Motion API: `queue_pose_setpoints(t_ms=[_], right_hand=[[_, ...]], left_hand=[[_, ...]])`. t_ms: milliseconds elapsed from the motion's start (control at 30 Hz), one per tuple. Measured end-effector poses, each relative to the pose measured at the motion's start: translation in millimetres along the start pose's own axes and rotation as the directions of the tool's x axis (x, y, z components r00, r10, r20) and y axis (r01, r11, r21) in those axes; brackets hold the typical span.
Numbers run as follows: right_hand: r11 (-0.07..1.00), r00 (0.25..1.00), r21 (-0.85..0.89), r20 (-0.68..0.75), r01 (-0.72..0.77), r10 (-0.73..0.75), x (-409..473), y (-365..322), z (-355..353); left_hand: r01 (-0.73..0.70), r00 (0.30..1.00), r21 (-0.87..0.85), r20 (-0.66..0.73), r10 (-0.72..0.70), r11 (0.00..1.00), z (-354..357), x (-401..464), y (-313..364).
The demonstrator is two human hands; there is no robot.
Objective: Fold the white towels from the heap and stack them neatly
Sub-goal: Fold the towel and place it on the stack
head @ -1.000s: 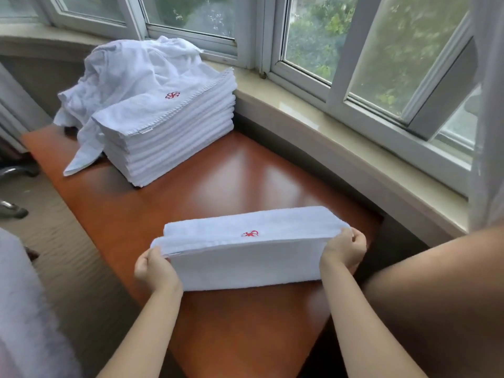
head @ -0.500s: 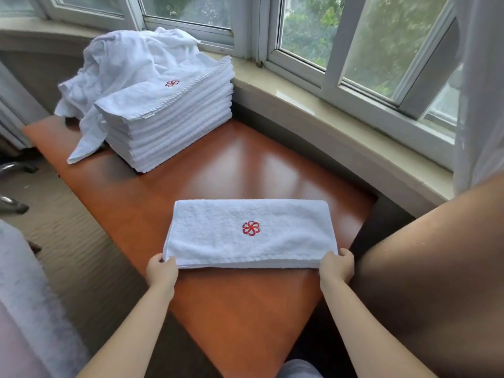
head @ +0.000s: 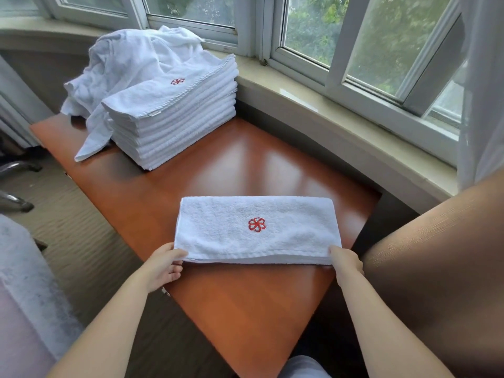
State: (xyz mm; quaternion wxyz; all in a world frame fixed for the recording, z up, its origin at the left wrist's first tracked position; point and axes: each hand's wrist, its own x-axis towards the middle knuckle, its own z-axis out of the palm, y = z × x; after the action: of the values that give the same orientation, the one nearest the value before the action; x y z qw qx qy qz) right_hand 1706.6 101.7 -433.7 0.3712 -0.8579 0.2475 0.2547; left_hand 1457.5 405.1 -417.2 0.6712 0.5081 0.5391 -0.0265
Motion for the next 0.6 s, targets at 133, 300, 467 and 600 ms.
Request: queue_pose_setpoints(t_ms=[133,300,467,600], right_hand=[[0.985,0.986,0.156,0.157,-0.076,0.051,-2,-8,-9],[0.97,0.947,0.159,0.292,-0.183,0.131,-16,-7,-24],[0.906,0.948,0.382,0.314,-0.182,0.058,-20,8,-18],[0.874,0.971,0.474,0.241,-0.108,-0.01,-25,12,-10]], left_hand=[[0.061,0.998,0.034,0.033,-0.062,0.998,0,-1,7],[0.062,0.998,0.127,-0.035,-0.058,0.99,-4,-2,7],[-0.161,0.986,0.031,-0.038,0.162,0.986,-10,-2,9],[-0.268,0.96,-0.077,-0.105,0.259,0.96,-12,-6,8]])
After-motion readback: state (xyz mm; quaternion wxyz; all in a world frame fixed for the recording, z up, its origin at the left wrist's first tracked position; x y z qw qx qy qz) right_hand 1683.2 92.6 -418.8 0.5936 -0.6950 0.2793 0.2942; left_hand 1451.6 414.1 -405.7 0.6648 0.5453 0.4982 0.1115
